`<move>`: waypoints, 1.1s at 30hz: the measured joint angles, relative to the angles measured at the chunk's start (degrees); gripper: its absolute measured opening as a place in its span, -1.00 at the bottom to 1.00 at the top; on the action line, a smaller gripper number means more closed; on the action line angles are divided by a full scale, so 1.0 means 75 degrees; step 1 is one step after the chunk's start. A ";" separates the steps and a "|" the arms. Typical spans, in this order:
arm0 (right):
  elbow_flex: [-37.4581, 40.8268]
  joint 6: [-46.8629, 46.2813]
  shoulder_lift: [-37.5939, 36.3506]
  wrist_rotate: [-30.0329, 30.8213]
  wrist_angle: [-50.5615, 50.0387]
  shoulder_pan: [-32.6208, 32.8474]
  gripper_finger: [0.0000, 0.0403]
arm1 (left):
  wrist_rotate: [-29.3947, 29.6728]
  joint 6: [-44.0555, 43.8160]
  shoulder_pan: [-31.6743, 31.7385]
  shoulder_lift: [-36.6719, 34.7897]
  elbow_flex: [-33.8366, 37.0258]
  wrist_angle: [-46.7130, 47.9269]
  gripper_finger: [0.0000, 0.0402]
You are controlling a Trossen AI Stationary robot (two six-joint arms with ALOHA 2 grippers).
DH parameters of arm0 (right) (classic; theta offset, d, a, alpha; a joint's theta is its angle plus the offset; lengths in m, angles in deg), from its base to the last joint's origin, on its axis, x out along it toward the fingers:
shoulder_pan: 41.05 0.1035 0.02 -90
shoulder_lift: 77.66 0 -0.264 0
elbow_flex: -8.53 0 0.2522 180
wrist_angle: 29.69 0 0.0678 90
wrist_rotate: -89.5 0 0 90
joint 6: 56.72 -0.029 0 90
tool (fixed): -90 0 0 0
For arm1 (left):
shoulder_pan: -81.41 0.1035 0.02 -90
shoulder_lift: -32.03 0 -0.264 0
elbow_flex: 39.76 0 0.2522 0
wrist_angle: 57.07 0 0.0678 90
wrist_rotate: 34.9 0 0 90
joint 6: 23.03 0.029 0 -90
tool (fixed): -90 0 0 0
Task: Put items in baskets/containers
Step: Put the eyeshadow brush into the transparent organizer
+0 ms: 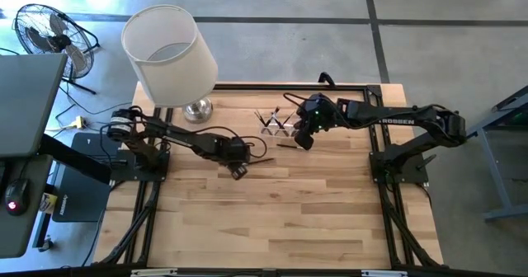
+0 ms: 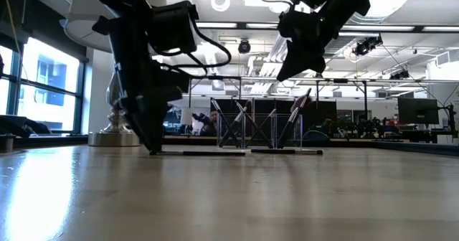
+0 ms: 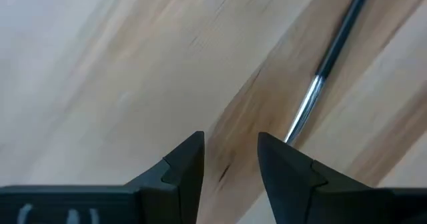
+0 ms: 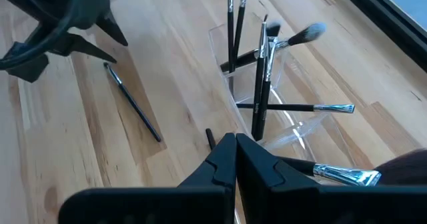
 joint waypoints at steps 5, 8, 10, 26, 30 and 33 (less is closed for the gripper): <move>0.0000 -0.0064 0.0000 0.0002 0.0020 0.0159 -0.97 | -0.0056 0.0750 0.0008 -0.0115 -0.0023 0.0117 -0.40; 0.0000 -0.0064 0.0000 0.0020 0.0020 0.0272 -0.97 | -0.0273 0.1088 0.0009 -0.0115 -0.0022 0.0021 -0.46; 0.0000 -0.0064 0.0000 0.0101 0.0026 0.0340 -0.98 | -0.0512 0.1395 0.0009 -0.0115 -0.0022 0.0007 -0.49; 0.0000 -0.0040 0.0001 0.0209 0.0045 0.0394 -0.98 | -0.1290 0.2401 0.0015 0.0092 -0.0011 -0.0392 -0.51; 0.0000 -0.0044 0.0003 0.0207 0.0069 0.0394 -0.97 | -0.1025 0.2736 0.0010 0.0290 -0.0038 -0.0418 -0.51; 0.0000 -0.0047 0.0003 0.0147 0.0112 0.0394 -0.98 | -0.0889 0.3052 0.0003 0.0455 -0.0045 -0.0390 -0.51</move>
